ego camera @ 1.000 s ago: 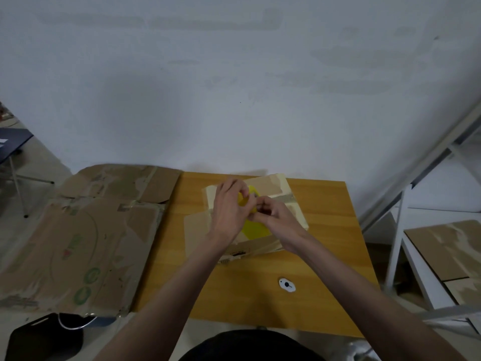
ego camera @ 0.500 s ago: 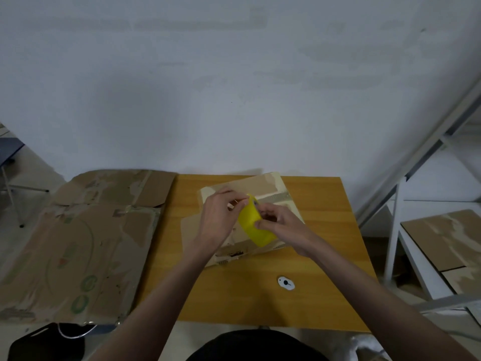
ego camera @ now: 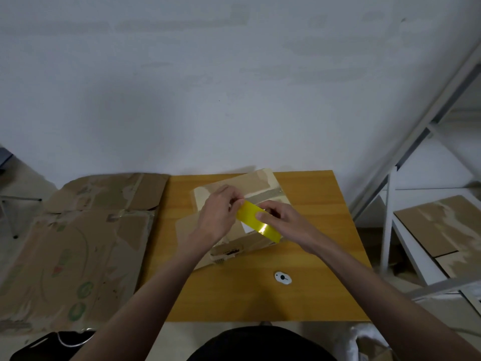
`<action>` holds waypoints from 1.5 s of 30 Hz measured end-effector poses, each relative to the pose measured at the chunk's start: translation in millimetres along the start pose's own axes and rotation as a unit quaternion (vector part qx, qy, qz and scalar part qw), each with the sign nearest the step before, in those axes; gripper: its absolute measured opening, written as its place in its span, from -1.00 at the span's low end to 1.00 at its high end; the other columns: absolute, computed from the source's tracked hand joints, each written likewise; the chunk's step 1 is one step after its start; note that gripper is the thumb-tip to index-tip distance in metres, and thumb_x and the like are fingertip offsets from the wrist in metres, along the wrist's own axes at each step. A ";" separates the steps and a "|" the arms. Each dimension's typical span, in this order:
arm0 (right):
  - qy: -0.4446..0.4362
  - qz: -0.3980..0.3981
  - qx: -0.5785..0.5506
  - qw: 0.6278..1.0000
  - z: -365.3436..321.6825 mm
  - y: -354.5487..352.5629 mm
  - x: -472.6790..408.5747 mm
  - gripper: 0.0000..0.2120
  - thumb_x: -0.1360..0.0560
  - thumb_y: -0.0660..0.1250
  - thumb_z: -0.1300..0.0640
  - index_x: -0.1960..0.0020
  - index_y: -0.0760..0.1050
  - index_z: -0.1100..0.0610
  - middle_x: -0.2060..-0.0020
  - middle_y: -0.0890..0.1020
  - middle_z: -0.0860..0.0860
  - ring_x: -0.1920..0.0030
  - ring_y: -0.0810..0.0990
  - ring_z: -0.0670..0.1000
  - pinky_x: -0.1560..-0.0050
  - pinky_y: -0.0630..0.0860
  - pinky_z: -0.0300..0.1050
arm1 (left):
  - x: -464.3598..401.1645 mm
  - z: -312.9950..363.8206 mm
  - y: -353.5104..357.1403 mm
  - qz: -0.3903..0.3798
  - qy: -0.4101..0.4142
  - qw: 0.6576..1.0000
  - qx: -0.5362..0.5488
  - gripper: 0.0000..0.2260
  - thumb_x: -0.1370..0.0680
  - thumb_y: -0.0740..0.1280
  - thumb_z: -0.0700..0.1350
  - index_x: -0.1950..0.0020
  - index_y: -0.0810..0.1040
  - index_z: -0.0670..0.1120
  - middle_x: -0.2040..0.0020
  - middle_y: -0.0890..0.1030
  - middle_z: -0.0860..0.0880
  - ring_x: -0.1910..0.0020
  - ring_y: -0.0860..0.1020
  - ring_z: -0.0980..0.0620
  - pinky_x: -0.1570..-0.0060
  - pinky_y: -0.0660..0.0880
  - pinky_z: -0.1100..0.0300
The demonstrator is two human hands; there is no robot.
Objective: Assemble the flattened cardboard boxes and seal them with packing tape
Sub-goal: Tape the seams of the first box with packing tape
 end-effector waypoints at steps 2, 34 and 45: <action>-0.005 0.015 0.019 1.000 3.9 -4.1 -0.4 -0.81 -0.59 0.27 -0.20 -0.17 0.53 -0.23 -0.07 0.58 0.17 -0.04 0.59 0.17 -0.01 0.54 0.18 | 3.3 0.0 8.2 -0.013 0.002 1.000 0.003 -0.89 -0.61 0.28 -0.23 0.09 0.47 -0.06 0.11 0.52 0.01 0.13 0.48 0.04 0.14 0.48 0.06; -0.060 0.017 0.115 0.991 36.5 -50.4 26.8 -0.98 -0.68 0.19 0.10 -0.09 0.38 0.01 0.22 0.31 0.25 0.25 0.25 0.08 0.24 0.25 -0.09 | -16.8 30.8 75.9 -0.201 -0.100 0.968 0.116 -0.87 -0.52 0.41 -0.30 0.03 0.49 -0.14 0.08 0.56 -0.04 0.23 0.55 -0.01 0.26 0.53 0.18; 0.095 0.035 0.102 0.990 141.3 -73.2 27.2 -0.47 -0.54 0.39 0.26 -0.32 0.14 0.02 0.28 0.50 0.18 0.31 0.47 0.04 0.30 0.39 -0.07 | 0.8 4.7 145.8 -0.199 -0.129 0.970 -0.054 -0.55 -0.48 0.47 0.03 -0.30 0.43 -0.03 -0.22 0.45 -0.08 -0.16 0.47 -0.10 -0.06 0.41 0.08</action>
Point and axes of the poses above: each hand's wrist, its own x-axis away from the middle knuckle, its own y-axis out of the palm, z = x × y, the point moved 9 cm from there along -x, towards the middle knuckle
